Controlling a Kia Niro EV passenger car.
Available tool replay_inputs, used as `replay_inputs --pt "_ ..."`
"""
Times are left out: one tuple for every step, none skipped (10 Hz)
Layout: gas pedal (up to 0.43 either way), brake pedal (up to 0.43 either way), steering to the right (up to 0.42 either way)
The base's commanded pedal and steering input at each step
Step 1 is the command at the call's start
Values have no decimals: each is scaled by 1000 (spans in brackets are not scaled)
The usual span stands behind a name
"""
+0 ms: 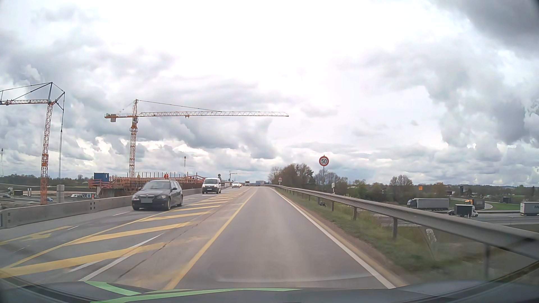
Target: Follow the waypoints while adhering to traffic rules and regulations
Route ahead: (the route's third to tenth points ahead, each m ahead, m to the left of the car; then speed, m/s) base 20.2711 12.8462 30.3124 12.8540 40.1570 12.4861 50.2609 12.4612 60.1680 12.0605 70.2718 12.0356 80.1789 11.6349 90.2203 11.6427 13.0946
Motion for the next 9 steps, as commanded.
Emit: replay_inputs --pt "130 0 -1" --pt "130 0 -1" --pt "130 0 -1" --pt "130 0 -1" --pt "130 0 -1" --pt "130 0 -1" --pt "130 0 -1" --pt "130 0 -1" --pt "130 0 -1"
